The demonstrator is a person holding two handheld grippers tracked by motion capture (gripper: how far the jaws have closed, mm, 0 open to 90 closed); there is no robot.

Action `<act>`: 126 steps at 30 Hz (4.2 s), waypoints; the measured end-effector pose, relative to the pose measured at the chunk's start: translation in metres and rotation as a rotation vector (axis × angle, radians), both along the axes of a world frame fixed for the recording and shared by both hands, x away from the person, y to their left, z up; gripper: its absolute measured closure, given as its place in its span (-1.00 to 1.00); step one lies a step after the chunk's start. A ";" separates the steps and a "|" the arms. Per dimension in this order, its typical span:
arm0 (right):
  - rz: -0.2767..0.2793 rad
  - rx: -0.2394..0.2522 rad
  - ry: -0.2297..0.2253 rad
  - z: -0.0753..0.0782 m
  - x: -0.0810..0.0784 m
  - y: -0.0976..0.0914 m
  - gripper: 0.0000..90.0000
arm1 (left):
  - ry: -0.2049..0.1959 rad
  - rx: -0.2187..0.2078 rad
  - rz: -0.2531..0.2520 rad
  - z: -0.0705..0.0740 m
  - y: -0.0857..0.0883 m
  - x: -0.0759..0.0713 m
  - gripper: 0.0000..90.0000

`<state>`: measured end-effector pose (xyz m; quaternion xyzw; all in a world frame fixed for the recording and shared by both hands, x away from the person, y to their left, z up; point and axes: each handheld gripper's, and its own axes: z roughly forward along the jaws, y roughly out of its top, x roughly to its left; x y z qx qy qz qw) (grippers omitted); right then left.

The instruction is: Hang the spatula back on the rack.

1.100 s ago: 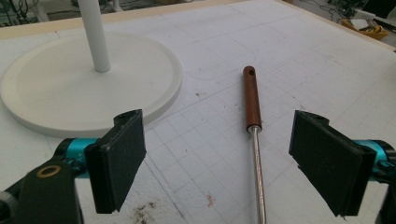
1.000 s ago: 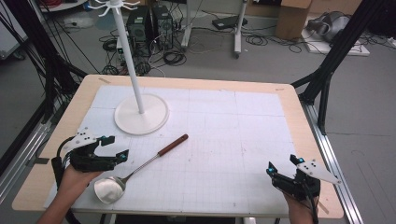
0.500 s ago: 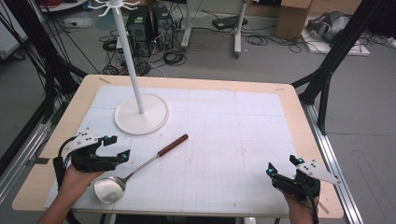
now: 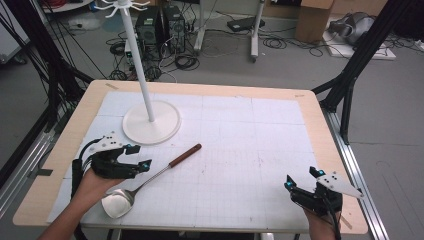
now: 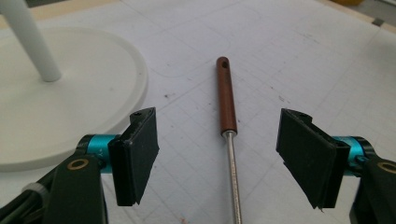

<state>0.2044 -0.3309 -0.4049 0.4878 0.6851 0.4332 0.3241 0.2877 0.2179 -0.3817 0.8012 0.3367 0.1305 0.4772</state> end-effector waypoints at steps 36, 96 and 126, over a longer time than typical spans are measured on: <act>-0.002 0.001 0.009 -0.002 -0.002 -0.001 -0.62 | 0.193 0.307 -0.052 -0.046 -0.025 -0.007 0.34; -0.025 0.014 0.010 -0.003 -0.004 -0.007 -0.62 | 0.129 0.053 0.044 -0.022 0.020 -0.022 0.88; 0.163 0.121 -0.032 0.028 0.032 0.046 -0.62 | -0.236 -0.167 0.138 0.020 0.020 -0.038 0.87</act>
